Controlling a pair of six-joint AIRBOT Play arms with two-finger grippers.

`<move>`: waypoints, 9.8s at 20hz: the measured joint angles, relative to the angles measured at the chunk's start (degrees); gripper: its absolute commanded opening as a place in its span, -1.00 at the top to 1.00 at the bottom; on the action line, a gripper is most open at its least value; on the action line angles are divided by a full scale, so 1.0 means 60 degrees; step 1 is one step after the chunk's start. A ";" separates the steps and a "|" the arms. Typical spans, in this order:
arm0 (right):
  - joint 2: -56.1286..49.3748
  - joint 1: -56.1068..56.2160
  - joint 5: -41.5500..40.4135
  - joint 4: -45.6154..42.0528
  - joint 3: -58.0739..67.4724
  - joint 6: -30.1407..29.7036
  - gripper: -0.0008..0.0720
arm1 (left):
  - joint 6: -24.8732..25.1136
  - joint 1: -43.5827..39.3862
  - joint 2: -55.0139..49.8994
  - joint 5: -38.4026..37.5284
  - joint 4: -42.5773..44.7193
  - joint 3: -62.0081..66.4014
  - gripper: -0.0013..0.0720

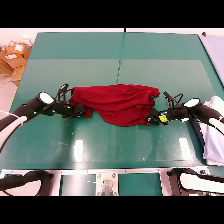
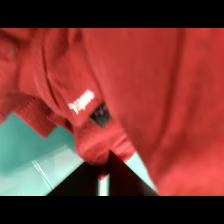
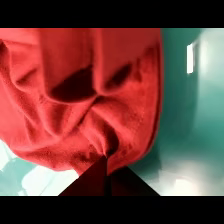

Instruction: Fold the shirts.

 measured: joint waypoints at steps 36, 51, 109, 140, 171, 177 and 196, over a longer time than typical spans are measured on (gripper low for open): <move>0.3905 -0.3067 0.0470 0.0863 0.5115 0.1435 0.93 | -0.1348 -0.0033 0.2739 -0.3100 0.6175 0.7949 0.90; -0.4171 -0.2208 -0.0208 0.1406 0.7989 0.0452 0.94 | -0.2320 0.1472 -0.3213 -0.0783 0.4207 0.7978 0.90; 0.2495 -0.3330 0.4685 -0.4080 0.1734 0.3249 0.00 | -0.1614 0.1643 0.2637 -0.6703 0.5297 0.1741 0.80; 0.4452 -0.4335 0.1537 -0.1206 -0.1825 0.2463 0.93 | -0.1534 0.1614 0.6772 -0.3308 0.1814 -0.2787 0.91; -0.3552 -0.3366 0.2677 -0.1173 0.7628 0.1016 -0.69 | -0.0539 0.2710 -0.2685 -0.3646 0.0656 0.7719 -0.96; -0.4641 -0.3574 0.3322 -0.0484 0.7533 -0.0474 -0.69 | -0.0576 0.2794 -0.2728 -0.4459 0.0616 0.7854 0.90; -0.3552 -0.2958 0.5865 0.1330 0.9533 -0.0499 0.93 | -0.0812 -0.2685 -0.4317 -0.0510 0.0350 0.7417 0.90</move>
